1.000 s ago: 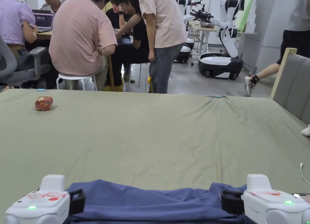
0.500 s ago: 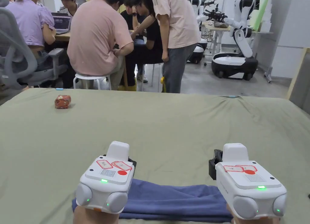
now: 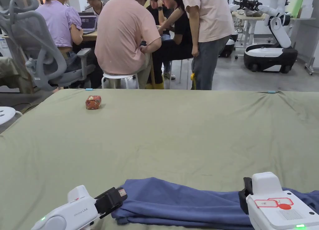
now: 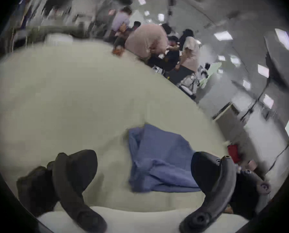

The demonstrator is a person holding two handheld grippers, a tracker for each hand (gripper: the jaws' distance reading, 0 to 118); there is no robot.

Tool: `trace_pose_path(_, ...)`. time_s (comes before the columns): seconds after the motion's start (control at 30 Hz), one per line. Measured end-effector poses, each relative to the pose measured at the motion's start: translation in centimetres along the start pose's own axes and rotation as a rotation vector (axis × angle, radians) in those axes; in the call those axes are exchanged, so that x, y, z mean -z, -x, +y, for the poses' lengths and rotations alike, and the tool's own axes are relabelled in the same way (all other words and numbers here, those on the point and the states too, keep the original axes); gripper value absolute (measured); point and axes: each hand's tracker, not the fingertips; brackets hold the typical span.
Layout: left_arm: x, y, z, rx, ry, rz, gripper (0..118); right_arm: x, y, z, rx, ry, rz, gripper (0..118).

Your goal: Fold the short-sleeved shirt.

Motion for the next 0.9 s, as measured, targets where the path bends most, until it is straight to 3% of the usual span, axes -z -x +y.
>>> trace_pose_path(0.13, 6.0, 1.8, -2.6, -0.333, 0.149, -0.227, 116, 0.4, 0.8, -0.1, 0.0, 0.011, 0.012, 0)
trace_pose_path(0.2, 6.7, 0.7, -2.5, -0.259, 0.08, -0.271, 116, 0.4, 0.8, 0.0, 0.008, 0.016, 0.016, 0)
trace_pose_path(0.27, 7.1, 0.3, -3.0, -0.357, 0.012, -0.248, 107, 0.7, 1.1, 0.1, 0.005, 0.019, 0.018, 0)
trace_pose_path(0.3, 7.4, 0.6, -3.0, -0.41, 0.004, -0.26, 89, 0.6, 1.0, 0.2, 0.004, 0.018, 0.017, 0)
trace_pose_path(0.33, 7.9, 1.0, -3.1, -0.472, -0.003, -0.239, 61, 0.7, 1.0, 0.2, 0.005, 0.02, 0.018, 0)
trace_pose_path(0.37, 8.2, 1.1, -3.1, -0.466, 0.006, -0.143, 9, 0.8, 1.0, 0.2, 0.012, 0.025, 0.02, 0)
trace_pose_path(0.43, 7.7, 1.3, -2.6, -0.322, -0.029, 0.002, 9, 0.8, 0.8, 0.2, 0.015, 0.03, 0.023, 0)
trace_pose_path(0.47, 7.3, 1.0, -2.2, -0.273, -0.038, -0.065, 9, 0.7, 0.8, 0.2, 0.011, 0.03, 0.02, 0)
trace_pose_path(0.5, 6.6, 0.4, -2.0, -0.235, -0.037, 0.003, 8, 0.7, 0.8, 0.2, 0.008, 0.029, 0.02, 0)
trace_pose_path(0.53, 5.9, -0.2, -1.5, -0.171, -0.086, 0.1, 8, 0.7, 0.8, 0.2, 0.0, 0.026, 0.013, 0)
trace_pose_path(0.63, 3.2, -0.8, 0.4, -0.031, -0.233, 0.21, 8, 0.5, 0.5, 0.2, -0.009, 0.023, 0.005, 0)
trace_pose_path(0.7, 2.1, -2.7, 1.9, 0.228, -0.229, 0.31, 8, 0.3, 0.2, 0.1, -0.002, 0.02, 0.004, 0)
trace_pose_path(0.77, 1.4, -6.9, 0.9, 0.623, -0.268, 0.384, 8, 0.2, -0.1, 0.0, 0.008, 0.017, 0.007, 0)
trace_pose_path(0.9, 2.3, -14.5, -3.6, 0.988, -0.262, 0.32, 8, -0.1, -0.8, -0.5, 0.052, 0.026, 0.009, 0)
